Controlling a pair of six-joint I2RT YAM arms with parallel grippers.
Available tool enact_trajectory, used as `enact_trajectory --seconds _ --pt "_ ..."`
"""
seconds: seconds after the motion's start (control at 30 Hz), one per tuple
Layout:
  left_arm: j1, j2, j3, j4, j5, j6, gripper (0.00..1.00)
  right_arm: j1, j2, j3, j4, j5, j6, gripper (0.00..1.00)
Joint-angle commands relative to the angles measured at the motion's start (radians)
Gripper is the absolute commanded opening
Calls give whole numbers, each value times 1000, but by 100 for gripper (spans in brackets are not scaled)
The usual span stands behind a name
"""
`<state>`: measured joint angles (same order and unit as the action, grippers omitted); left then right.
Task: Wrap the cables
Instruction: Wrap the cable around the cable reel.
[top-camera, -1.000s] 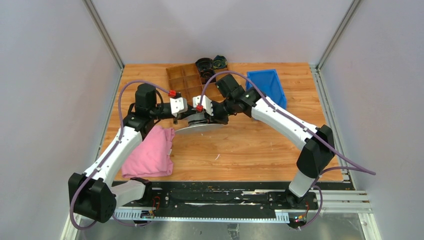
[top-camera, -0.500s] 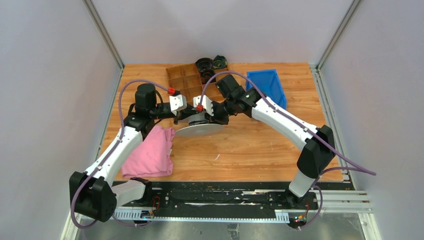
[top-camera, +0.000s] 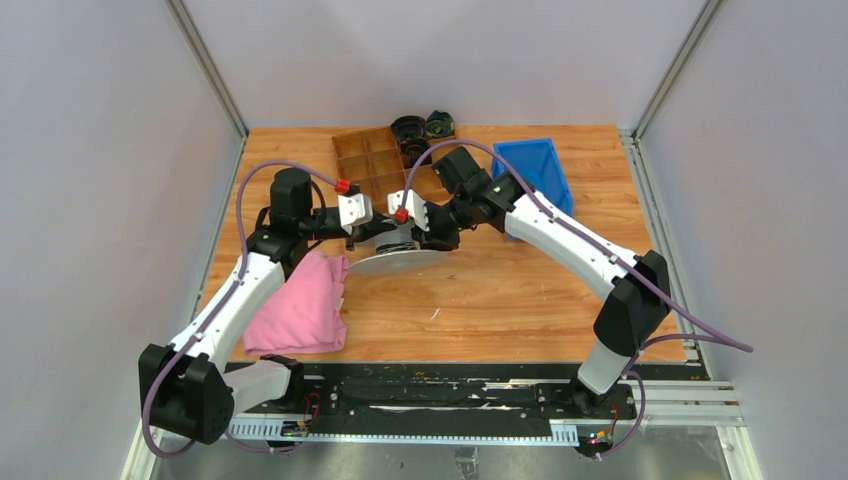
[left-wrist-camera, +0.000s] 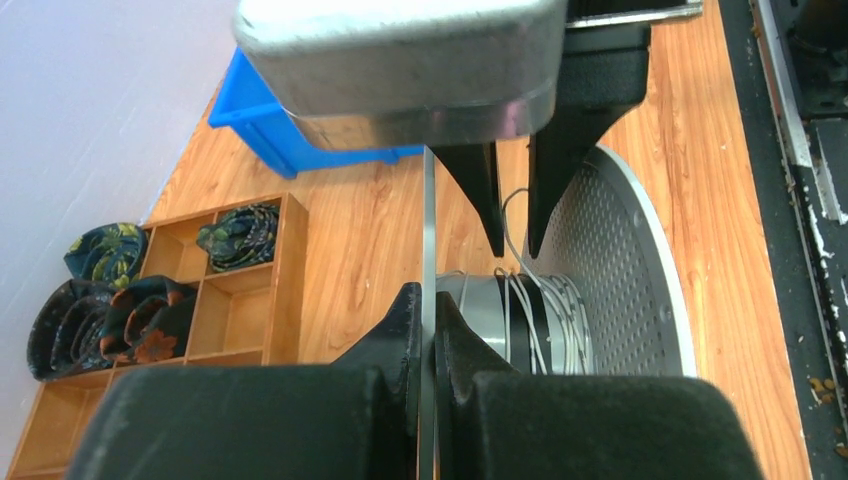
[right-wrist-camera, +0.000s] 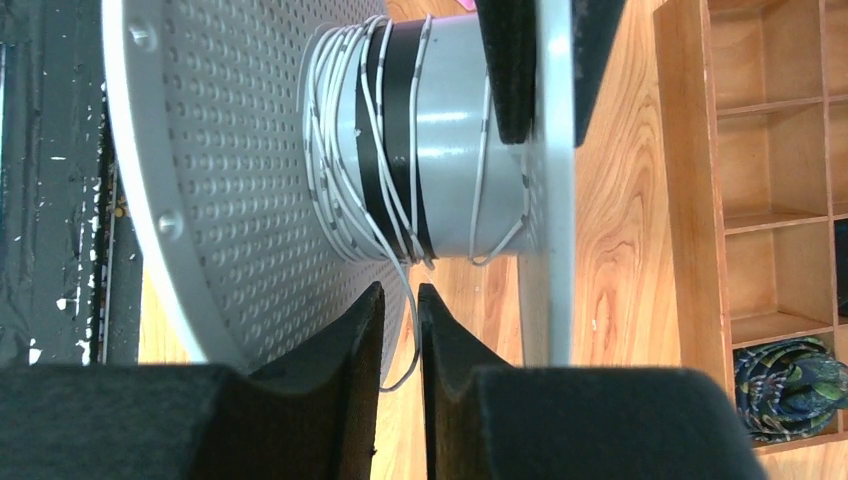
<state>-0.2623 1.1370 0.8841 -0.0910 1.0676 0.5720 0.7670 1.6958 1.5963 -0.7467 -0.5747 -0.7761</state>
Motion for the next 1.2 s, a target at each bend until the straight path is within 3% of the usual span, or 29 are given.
enact_trajectory --seconds 0.0,0.3,0.97,1.1,1.17 --pt "-14 -20 46 -39 108 127 0 -40 16 44 -5 25 22 21" --pt "-9 6 71 -127 79 209 0 -79 7 69 -44 13 9 28" --pt "-6 43 122 -207 -34 257 0 -181 -31 55 -59 -57 42 30" --pt "-6 40 115 -170 -54 187 0 -215 -29 33 -23 -75 145 30" --pt "-6 28 84 -40 -81 52 0 -244 -27 14 17 -93 237 30"
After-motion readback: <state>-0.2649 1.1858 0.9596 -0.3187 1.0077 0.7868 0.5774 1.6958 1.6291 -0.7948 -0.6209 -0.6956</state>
